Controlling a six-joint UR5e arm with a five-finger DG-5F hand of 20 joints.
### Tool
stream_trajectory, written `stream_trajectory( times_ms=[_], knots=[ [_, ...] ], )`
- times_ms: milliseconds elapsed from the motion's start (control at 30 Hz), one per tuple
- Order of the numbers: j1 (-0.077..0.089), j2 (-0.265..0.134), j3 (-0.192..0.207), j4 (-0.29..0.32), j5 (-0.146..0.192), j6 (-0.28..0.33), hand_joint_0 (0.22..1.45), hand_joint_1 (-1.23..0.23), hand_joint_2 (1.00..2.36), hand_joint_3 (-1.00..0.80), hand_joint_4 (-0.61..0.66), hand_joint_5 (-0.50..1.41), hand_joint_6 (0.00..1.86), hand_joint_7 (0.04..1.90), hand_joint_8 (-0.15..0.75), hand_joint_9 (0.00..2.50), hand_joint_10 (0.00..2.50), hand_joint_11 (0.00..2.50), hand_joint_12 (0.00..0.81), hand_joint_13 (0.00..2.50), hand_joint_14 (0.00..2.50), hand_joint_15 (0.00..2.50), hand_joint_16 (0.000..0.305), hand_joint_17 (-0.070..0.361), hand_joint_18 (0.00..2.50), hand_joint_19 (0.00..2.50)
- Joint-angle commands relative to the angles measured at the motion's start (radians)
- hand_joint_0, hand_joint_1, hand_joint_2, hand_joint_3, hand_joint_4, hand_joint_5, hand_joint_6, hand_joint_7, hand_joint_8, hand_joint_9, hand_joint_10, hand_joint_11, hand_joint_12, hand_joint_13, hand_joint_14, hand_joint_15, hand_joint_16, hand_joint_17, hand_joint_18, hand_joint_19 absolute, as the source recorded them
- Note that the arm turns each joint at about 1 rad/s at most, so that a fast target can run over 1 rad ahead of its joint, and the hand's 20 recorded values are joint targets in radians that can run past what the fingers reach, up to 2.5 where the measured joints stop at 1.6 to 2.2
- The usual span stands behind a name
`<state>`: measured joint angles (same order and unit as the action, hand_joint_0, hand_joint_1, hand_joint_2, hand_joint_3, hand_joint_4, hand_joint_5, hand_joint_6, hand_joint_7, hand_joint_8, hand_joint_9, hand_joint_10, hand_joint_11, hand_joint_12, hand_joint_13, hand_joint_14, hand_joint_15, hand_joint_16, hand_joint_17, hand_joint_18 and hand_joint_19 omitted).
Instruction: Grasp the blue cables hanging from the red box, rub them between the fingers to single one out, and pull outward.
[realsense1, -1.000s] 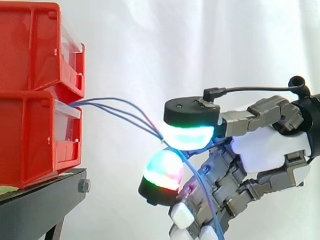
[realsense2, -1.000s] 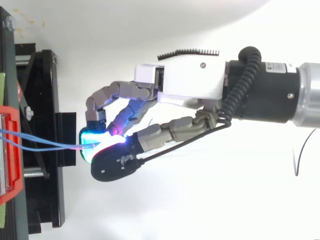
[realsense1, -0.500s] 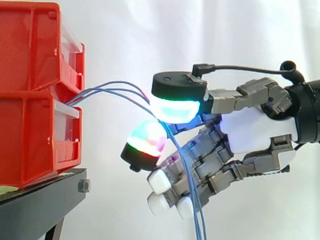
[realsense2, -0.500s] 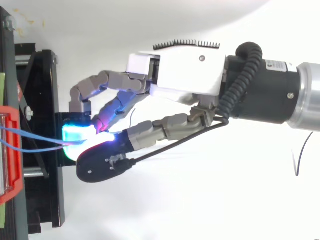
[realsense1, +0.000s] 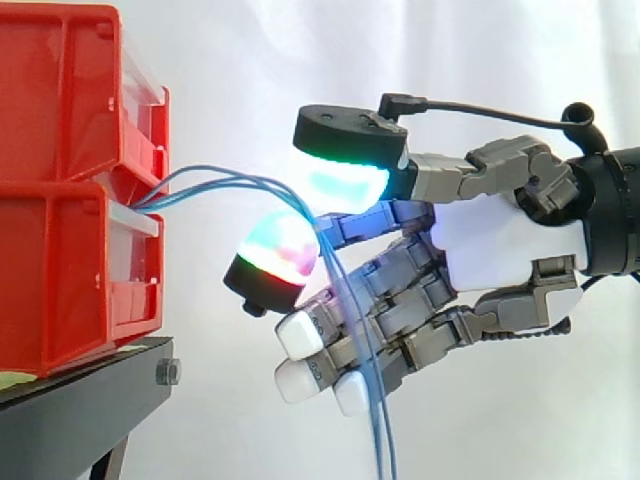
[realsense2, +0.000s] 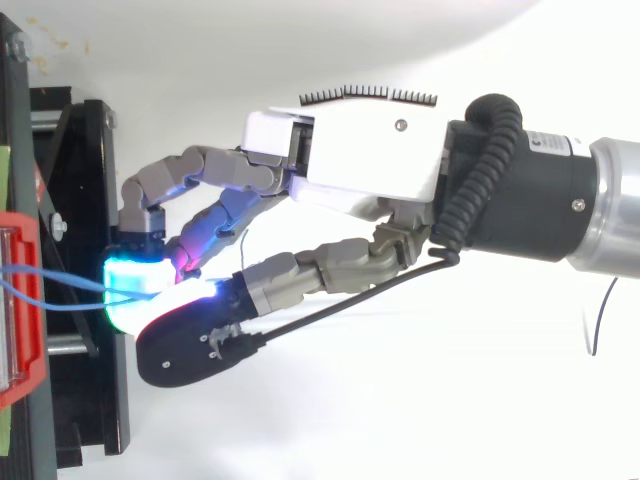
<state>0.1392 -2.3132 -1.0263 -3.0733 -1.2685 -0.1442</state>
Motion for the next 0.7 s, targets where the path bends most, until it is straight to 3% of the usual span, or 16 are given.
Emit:
stream_trajectory(
  times_ms=[0, 167, 267, 433, 567, 667],
  knots=[
    [-0.001, 0.002, 0.000, -0.001, -0.002, 0.002, 0.50, -0.61, 1.00, -0.49, 0.24, -0.14, 0.66, 1.13, 0.319, 0.81, 0.01, 0.34, 0.370, 0.72, 0.01, 0.31, 0.051, 0.115, 0.60, 0.55],
    [-0.004, 0.000, 0.000, -0.007, -0.006, 0.006, 0.52, -0.63, 1.00, -0.45, 0.23, -0.13, 0.66, 1.15, 0.314, 0.80, 0.01, 0.33, 0.363, 0.71, 0.01, 0.31, 0.049, 0.111, 0.59, 0.56],
    [-0.006, 0.000, 0.000, -0.033, -0.034, 0.005, 0.54, -0.65, 1.01, -0.42, 0.22, -0.13, 0.65, 1.16, 0.308, 0.80, 0.01, 0.35, 0.358, 0.71, 0.01, 0.31, 0.048, 0.109, 0.58, 0.56],
    [-0.004, 0.000, -0.002, -0.058, -0.046, 0.003, 0.57, -0.69, 1.01, -0.38, 0.21, -0.14, 0.66, 1.16, 0.301, 0.79, 0.01, 0.34, 0.351, 0.71, 0.01, 0.31, 0.047, 0.106, 0.57, 0.56],
    [0.000, 0.002, -0.066, -0.038, -0.046, 0.009, 0.60, -0.70, 1.01, -0.29, 0.19, -0.15, 0.70, 1.17, 0.299, 0.78, 0.01, 0.34, 0.346, 0.71, 0.01, 0.32, 0.046, 0.104, 0.57, 0.56],
    [0.002, 0.000, -0.077, -0.010, -0.046, 0.025, 0.62, -0.72, 1.02, -0.24, 0.18, -0.17, 0.75, 1.09, 0.290, 0.77, 0.01, 0.35, 0.347, 0.71, 0.01, 0.31, 0.046, 0.104, 0.58, 0.55]
  ],
)
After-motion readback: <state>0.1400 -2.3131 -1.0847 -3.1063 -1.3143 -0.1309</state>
